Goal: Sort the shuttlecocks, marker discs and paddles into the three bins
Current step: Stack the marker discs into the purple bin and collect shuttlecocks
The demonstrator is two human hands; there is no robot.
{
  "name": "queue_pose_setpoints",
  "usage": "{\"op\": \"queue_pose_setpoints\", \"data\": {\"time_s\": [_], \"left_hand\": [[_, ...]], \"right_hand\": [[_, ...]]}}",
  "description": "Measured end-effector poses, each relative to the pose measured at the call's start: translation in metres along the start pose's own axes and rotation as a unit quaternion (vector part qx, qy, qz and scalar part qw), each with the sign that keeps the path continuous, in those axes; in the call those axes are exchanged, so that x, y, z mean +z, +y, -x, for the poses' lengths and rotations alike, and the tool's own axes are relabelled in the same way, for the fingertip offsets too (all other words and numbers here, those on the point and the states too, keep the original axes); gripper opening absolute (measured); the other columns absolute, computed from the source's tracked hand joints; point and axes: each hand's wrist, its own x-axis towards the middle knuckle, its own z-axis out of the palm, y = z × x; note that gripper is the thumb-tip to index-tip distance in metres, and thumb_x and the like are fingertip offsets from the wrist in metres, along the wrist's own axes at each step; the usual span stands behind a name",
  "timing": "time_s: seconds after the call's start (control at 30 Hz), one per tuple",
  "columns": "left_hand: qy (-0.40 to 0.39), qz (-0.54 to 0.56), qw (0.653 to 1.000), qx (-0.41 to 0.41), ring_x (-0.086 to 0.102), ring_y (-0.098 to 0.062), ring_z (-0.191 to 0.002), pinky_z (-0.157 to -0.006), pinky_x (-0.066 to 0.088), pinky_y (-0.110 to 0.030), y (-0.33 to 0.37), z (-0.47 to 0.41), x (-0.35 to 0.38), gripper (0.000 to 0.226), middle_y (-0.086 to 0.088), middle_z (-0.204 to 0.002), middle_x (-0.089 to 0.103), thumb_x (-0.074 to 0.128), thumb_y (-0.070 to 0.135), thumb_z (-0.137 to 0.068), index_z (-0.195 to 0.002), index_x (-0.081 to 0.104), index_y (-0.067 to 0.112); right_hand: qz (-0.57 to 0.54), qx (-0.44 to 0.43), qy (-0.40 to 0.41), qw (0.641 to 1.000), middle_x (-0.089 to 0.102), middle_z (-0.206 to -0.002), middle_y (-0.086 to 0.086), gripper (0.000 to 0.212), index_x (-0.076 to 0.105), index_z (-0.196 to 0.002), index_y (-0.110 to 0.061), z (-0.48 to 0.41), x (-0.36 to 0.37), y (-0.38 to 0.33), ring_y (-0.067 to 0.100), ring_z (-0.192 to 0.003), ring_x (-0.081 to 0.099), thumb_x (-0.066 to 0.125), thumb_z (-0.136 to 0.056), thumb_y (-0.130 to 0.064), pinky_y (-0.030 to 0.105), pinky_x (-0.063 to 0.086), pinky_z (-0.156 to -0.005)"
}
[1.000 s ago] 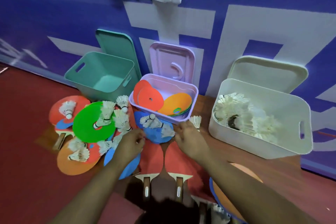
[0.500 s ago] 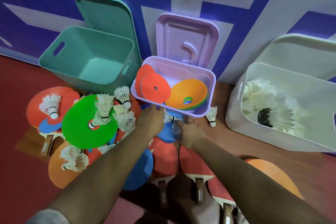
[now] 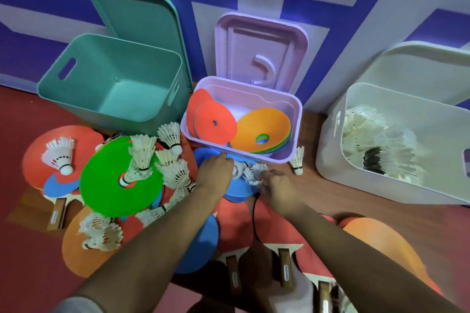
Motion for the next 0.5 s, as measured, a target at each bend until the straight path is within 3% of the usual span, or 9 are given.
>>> {"op": "queue_pose_setpoints", "data": {"time_s": [0.13,0.3,0.4,0.5], "left_hand": [[-0.007,0.003,1.000,0.026,0.053,-0.032,-0.111,-0.084,0.043,-0.039,-0.003,0.008,-0.006,0.024,-0.009,-0.115,0.055,0.048,0.003,-0.087,-0.107,0.060,0.011],[-0.070,-0.004,0.995,0.071,0.049,-0.029,-0.119,-0.091,0.040,-0.036,0.003,0.022,0.001,0.040,-0.007,-0.125,0.058,0.055,0.016,-0.087,-0.127,0.050,0.019],[-0.085,-0.059,0.992,0.068,0.042,-0.030,-0.123,-0.099,0.034,-0.039,0.012,0.014,-0.001,0.044,-0.006,-0.132,0.051,0.060,0.033,-0.087,-0.128,0.054,0.022],[-0.112,-0.127,0.984,0.060,0.038,-0.031,-0.125,-0.103,0.030,-0.042,0.019,0.008,0.001,0.043,-0.005,-0.136,0.044,0.057,0.040,-0.087,-0.127,0.059,0.024]], "right_hand": [[-0.061,0.004,0.017,0.998,0.065,-0.087,0.007,0.011,0.060,-0.096,-0.018,0.019,-0.014,0.004,0.027,-0.084,0.063,0.059,-0.086,-0.022,0.038,0.049,-0.070],[-0.084,0.008,0.022,0.996,0.069,-0.091,0.006,0.021,0.063,-0.106,-0.018,0.043,-0.039,0.007,0.024,-0.086,0.066,0.058,-0.087,-0.028,0.039,0.050,-0.075],[-0.078,0.013,0.026,0.996,0.071,-0.083,0.005,0.022,0.064,-0.108,-0.017,0.058,-0.047,0.016,0.026,-0.083,0.065,0.060,-0.088,-0.026,0.039,0.049,-0.073],[-0.081,0.024,0.026,0.996,0.072,-0.088,0.004,0.023,0.064,-0.109,-0.017,0.069,-0.052,0.030,0.025,-0.088,0.065,0.061,-0.089,-0.027,0.036,0.048,-0.075]]}}
